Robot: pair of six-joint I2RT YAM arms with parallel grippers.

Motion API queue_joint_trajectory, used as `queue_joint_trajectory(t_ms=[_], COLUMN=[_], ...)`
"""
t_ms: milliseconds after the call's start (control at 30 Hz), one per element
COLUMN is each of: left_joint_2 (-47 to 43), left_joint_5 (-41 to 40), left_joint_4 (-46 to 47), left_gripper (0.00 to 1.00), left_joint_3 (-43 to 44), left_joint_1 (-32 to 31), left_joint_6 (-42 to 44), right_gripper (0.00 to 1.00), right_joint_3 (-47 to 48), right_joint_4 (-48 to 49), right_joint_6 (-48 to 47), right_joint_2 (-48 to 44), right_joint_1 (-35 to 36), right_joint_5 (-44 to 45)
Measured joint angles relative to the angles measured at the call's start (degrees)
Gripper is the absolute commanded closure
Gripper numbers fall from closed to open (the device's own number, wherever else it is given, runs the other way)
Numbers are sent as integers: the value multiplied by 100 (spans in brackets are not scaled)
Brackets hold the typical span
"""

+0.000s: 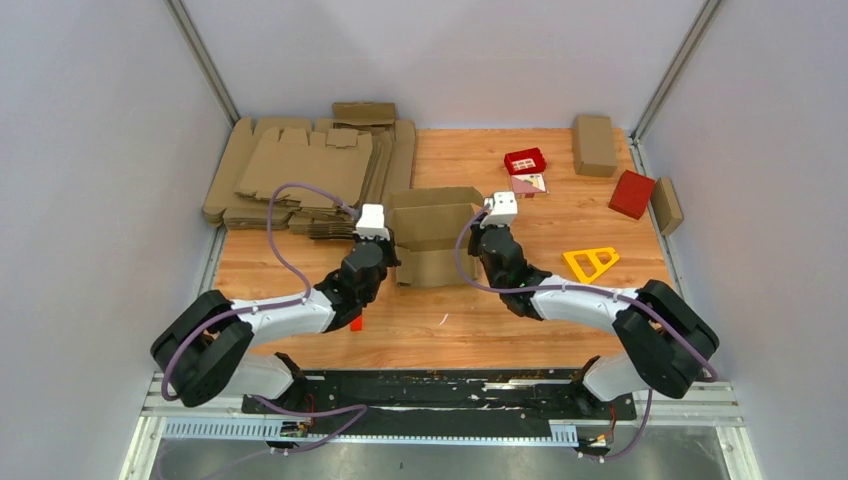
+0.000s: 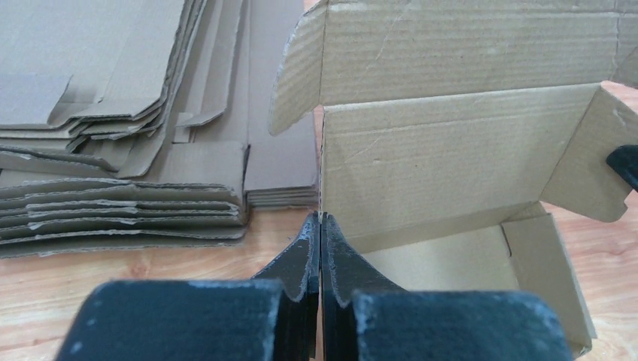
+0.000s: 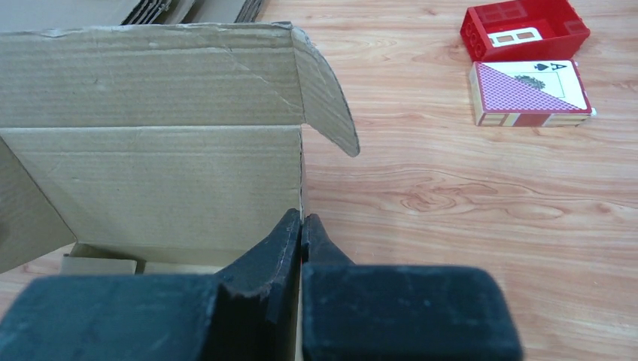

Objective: Fold the paper box

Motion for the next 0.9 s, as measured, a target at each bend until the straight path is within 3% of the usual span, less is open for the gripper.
queue_joint_trajectory(t_ms=[267, 500, 733, 900], left_joint_2=[376, 487, 251, -37], left_joint_5=[-354, -164, 299, 826], left_joint_4=[997, 1325, 1263, 531], left_gripper=[100, 100, 72, 65], left_joint_3=[-293, -485, -494, -315], left_joint_1=[-374, -420, -424, -280], left_joint_6=[197, 313, 378, 459], right_gripper=[95, 92, 100, 100], right_joint_3=[-356, -297, -365, -562], right_joint_4=[98, -570, -802, -691], right_joint_6=[142, 164, 103, -140], right_joint_2=[-269, -435, -925, -1113], right_joint_1=[0, 0, -2, -2], right_joint_5=[48, -122, -310, -417])
